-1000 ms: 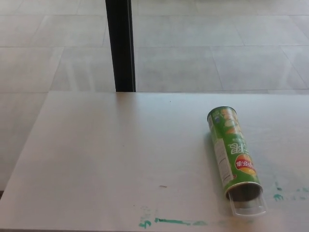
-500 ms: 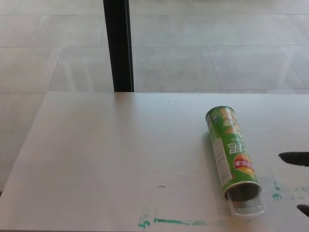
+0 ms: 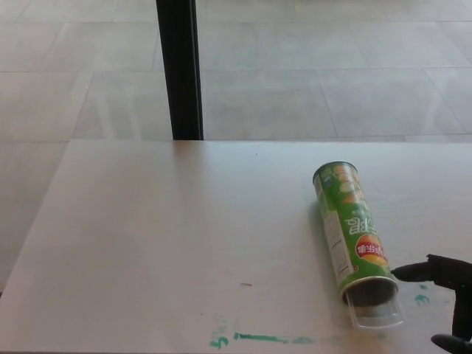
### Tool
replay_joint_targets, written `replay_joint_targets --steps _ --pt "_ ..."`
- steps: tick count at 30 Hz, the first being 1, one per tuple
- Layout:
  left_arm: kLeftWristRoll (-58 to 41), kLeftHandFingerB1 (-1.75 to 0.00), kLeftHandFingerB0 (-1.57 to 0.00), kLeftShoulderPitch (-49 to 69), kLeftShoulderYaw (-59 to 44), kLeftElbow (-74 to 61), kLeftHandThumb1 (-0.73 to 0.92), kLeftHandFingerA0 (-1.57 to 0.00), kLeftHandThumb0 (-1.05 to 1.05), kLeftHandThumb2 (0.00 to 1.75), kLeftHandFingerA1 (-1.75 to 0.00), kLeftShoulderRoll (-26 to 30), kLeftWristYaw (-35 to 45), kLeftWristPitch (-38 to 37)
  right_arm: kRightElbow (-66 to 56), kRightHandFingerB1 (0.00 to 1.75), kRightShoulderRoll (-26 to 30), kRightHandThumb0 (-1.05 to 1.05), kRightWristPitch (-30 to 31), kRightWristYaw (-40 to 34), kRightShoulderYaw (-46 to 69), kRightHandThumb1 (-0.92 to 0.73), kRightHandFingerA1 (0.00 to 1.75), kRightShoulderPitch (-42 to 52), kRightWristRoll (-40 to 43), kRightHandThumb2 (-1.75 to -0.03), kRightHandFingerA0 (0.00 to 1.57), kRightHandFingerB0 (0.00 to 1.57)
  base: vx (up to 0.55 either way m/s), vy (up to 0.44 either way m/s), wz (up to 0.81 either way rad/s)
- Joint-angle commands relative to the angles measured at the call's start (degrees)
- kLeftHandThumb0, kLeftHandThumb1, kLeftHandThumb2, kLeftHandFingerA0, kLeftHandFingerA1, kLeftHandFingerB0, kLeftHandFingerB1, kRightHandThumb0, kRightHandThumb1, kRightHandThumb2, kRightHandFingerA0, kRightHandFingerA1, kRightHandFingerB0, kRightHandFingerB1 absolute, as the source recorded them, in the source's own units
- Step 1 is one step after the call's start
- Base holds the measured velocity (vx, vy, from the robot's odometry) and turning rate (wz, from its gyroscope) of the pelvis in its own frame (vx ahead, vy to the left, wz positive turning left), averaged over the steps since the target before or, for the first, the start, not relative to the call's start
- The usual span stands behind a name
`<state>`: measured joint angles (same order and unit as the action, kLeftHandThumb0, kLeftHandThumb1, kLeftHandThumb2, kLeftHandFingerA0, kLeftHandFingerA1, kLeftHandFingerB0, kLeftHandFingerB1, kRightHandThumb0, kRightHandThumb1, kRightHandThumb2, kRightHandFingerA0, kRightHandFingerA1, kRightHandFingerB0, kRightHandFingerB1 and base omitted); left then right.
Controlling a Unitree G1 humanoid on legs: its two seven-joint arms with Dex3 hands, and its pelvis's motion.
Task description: Use the finger on the right hand of the robot to pull out the chips tray kept inside a container in the middle of the desk
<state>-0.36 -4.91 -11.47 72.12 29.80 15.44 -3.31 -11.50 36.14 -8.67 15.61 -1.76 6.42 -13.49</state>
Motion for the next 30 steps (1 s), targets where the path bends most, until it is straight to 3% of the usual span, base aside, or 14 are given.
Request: replay_joint_targets --steps 1,19,30 --pt "0.3 -0.54 -0.54 0.5 0.4 -0.3 0.73 -0.59 -0.49 0.62 -0.65 1.5 0.8 -0.5 2.4 0.45 1.4 -0.06 -0.7 1.0 -1.8 -0.55 1.29 -1.9 -5.1 -0.58 0.85 0.41 0.00 0.000 0.00" --pt "0.2 -0.54 -0.56 -0.4 0.5 0.0 0.72 -0.60 -0.49 0.61 -0.64 1.1 0.5 -0.5 6.8 0.46 0.8 -0.09 0.0 0.2 -8.6 -0.53 1.25 -8.6 -15.7 -0.56 0.87 0.45 0.00 0.000 0.00" --pt "0.1 -0.52 -0.52 -1.2 0.6 0.4 0.72 -0.59 -0.48 0.61 -0.63 1.1 0.4 0.4 8.8 0.45 -1.0 -0.16 1.3 -1.4 -13.3 -0.54 1.02 -9.0 -22.5 -0.56 0.92 0.45 0.00 0.000 0.00"
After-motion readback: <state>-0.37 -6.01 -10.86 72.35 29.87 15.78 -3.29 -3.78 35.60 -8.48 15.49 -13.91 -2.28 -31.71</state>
